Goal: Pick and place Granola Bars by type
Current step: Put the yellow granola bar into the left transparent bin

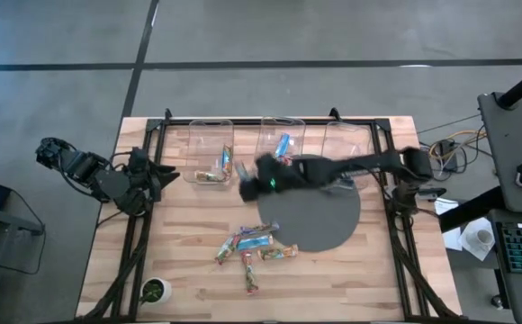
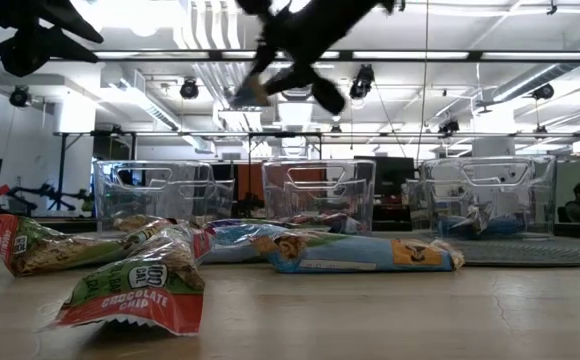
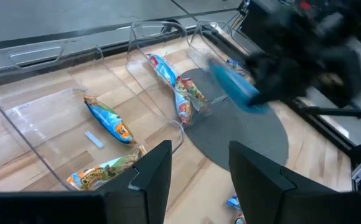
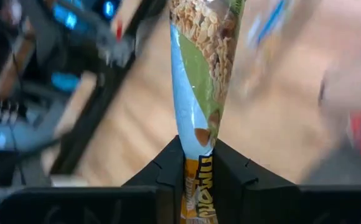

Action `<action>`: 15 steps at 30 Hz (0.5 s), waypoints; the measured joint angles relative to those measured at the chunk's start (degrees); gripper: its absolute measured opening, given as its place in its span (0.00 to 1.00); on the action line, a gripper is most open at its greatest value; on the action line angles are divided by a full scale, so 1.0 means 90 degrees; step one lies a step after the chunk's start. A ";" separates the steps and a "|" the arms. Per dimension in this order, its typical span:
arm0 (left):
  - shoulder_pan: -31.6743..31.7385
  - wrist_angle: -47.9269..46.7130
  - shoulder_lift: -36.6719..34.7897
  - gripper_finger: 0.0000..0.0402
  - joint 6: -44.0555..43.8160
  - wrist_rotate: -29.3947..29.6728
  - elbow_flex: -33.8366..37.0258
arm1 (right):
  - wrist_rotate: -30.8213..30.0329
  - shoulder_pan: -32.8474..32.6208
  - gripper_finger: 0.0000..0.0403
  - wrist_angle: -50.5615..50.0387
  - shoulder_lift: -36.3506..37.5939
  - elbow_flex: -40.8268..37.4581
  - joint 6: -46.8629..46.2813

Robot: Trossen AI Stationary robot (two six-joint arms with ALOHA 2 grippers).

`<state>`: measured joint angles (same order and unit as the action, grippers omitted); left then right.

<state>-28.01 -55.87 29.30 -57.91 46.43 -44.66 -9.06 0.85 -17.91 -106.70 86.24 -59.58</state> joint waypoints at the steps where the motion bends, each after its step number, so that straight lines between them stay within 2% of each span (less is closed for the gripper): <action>1: 0.0000 0.0022 0.0000 0.35 0.0000 0.0025 0.0002 | 0.0050 0.0189 0.13 0.0066 -0.0125 0.0170 0.0111; 3: 0.0002 0.0141 -0.0014 0.35 -0.0002 0.0094 0.0002 | 0.0305 0.0564 0.13 0.0245 -0.0456 0.0599 0.0309; 9: 0.0000 0.0210 -0.0054 0.35 -0.0027 0.0234 -0.0013 | 0.1740 0.1233 0.13 0.0352 -0.1972 0.2535 0.0673; 15: 0.0000 0.0208 -0.0095 0.35 -0.0100 0.0241 -0.0019 | 0.1754 0.1421 0.17 -0.1126 -0.3645 0.4631 0.0913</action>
<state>-28.01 -54.00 28.45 -58.81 48.60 -44.84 6.73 13.64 -28.04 -139.51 127.91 -51.37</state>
